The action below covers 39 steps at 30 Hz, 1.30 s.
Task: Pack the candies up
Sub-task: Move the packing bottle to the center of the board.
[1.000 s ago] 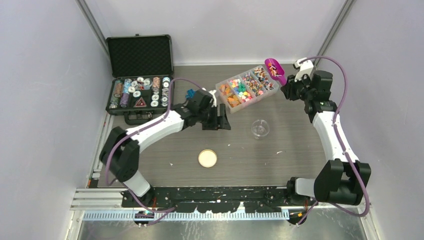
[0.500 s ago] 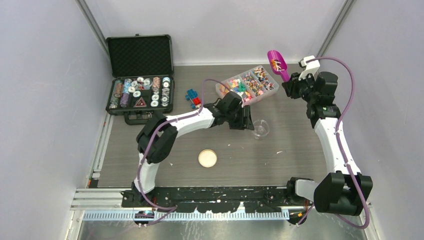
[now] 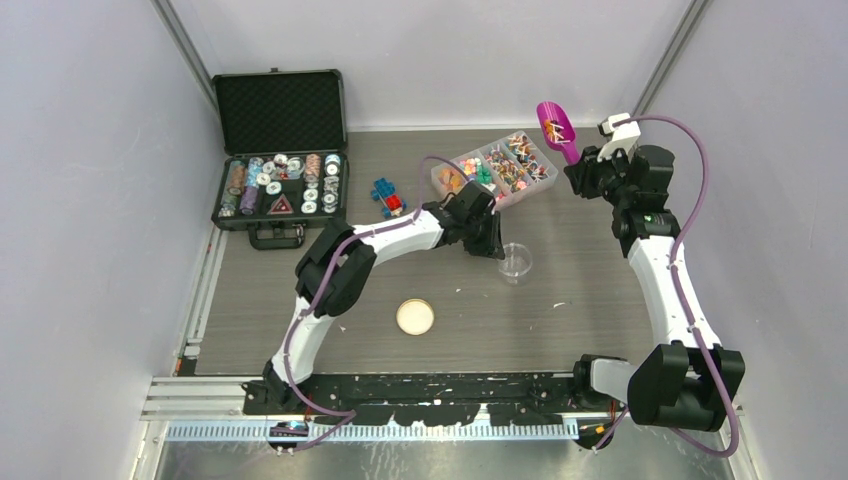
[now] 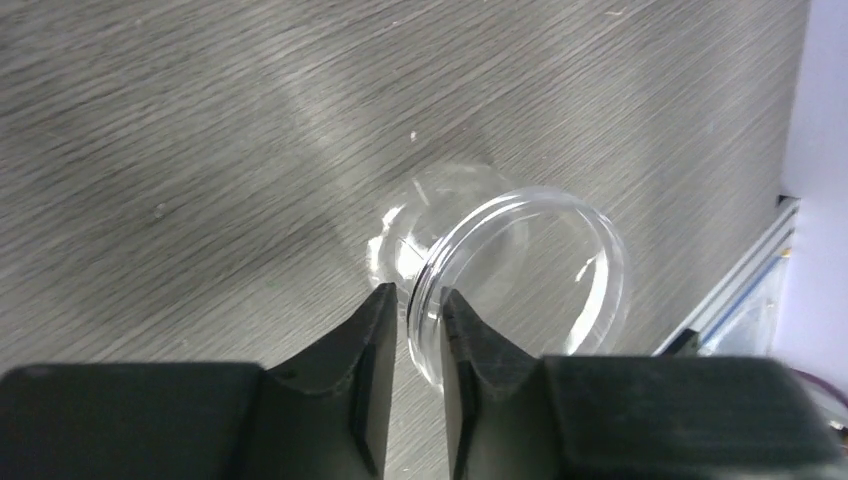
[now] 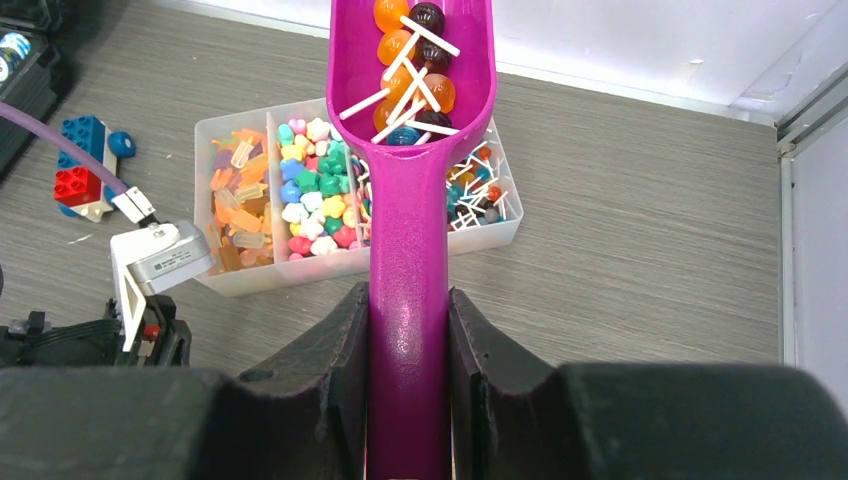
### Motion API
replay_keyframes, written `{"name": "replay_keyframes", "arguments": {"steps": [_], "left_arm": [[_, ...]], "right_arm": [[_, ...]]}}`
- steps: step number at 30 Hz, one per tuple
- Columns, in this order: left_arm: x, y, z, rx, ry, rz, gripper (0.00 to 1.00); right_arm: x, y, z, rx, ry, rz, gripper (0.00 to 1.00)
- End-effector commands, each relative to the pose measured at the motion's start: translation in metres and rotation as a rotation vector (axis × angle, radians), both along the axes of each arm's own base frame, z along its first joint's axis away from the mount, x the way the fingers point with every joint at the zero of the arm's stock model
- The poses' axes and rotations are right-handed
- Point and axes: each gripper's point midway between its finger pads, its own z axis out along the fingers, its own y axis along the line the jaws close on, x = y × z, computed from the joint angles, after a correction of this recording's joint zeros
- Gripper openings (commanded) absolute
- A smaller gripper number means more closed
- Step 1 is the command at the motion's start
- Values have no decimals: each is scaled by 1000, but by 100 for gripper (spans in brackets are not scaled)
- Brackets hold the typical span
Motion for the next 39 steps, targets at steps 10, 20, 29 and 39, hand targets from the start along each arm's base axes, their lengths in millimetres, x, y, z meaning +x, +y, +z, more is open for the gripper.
{"name": "replay_keyframes", "arguments": {"steps": [10, 20, 29, 39], "left_arm": [[12, 114, 32, 302, -35, 84, 0], [37, 200, 44, 649, -247, 214, 0], [45, 206, 27, 720, -248, 236, 1], [55, 198, 17, 684, -264, 280, 13]], "right_arm": [[-2, 20, 19, -11, -35, 49, 0], [-6, 48, 6, -50, 28, 136, 0], [-14, 61, 3, -78, 47, 168, 0], [-21, 73, 7, -85, 63, 193, 1]]}}
